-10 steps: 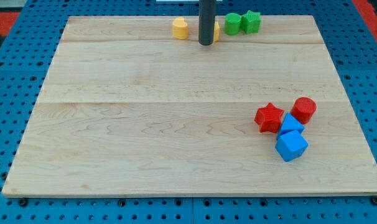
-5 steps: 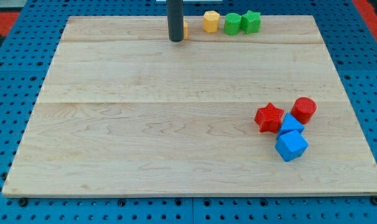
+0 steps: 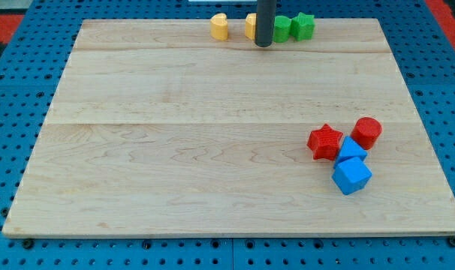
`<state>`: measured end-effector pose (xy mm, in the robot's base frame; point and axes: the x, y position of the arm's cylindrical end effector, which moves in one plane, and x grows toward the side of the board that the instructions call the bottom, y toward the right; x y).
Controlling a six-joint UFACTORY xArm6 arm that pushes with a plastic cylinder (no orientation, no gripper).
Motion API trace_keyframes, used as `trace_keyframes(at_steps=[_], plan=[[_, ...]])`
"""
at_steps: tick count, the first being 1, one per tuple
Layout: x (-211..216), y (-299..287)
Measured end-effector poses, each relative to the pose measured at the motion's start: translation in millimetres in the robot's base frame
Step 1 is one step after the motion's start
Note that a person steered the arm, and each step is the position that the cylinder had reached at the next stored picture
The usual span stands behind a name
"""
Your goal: Place the yellow and green blocks in a horizontal line
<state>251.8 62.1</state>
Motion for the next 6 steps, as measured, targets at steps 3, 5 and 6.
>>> trace_keyframes(at_steps=[3,5,6], plan=[[72,4],[75,154],[111,230]])
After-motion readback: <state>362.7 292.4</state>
